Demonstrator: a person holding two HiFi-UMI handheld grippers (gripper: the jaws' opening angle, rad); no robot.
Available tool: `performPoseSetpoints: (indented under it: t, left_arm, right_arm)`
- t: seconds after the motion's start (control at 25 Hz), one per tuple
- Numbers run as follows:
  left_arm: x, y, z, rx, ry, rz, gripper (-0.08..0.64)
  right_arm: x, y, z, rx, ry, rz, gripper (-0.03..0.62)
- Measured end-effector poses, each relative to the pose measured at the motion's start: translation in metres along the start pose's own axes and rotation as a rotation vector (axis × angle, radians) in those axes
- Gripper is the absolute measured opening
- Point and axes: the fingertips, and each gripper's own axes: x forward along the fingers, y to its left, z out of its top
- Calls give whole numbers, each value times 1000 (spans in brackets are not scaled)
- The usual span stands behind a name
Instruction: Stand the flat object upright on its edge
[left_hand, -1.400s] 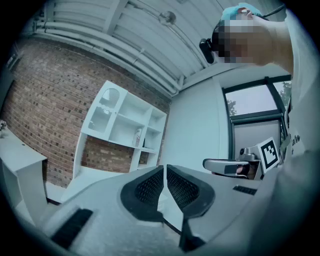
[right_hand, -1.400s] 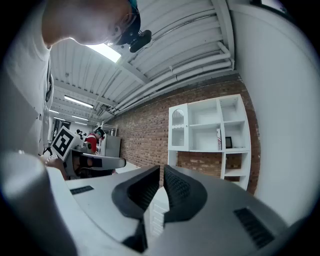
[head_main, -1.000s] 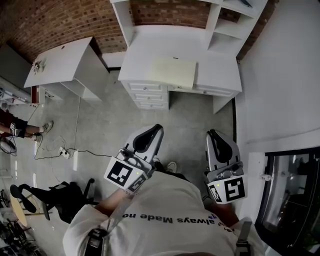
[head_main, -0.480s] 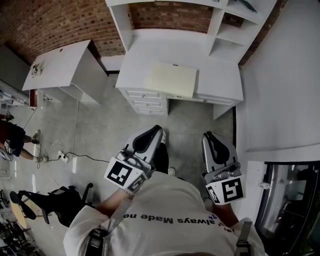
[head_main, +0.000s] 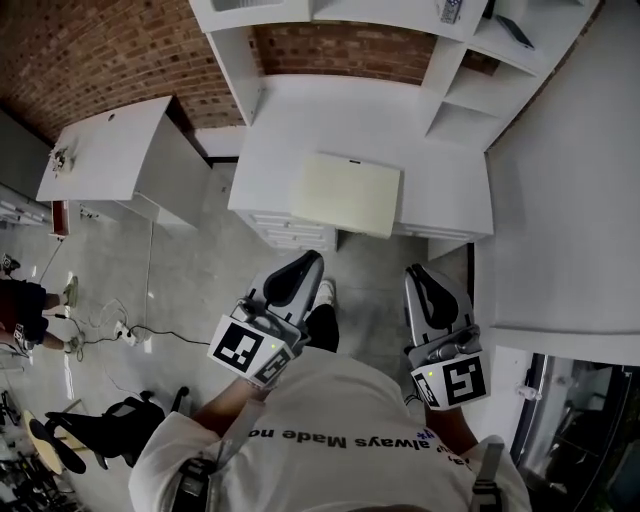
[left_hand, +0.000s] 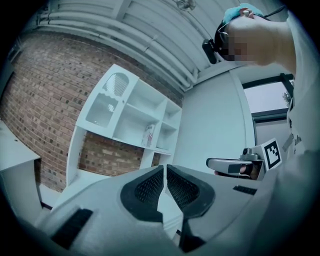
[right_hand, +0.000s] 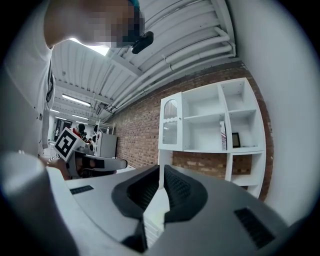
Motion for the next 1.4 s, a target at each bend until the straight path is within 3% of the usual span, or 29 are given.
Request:
performPoseSetpoints:
  t: [0.4, 0.64, 1.04, 1.4]
  left_arm:
    - [70, 109, 33, -18, -5, -14, 28]
    - [102, 150, 44, -23, -3, -28, 28]
    - [134, 177, 39, -45, 9, -22, 28]
    - [169, 163, 51, -16, -29, -21, 28]
  right_arm:
    - [132, -33, 18, -36, 6, -6, 32]
    - [183, -45, 22, -58, 9, -7, 32]
    - [218, -72, 26, -103, -22, -35, 32]
    - [209, -115, 18, -106, 16, -47, 32]
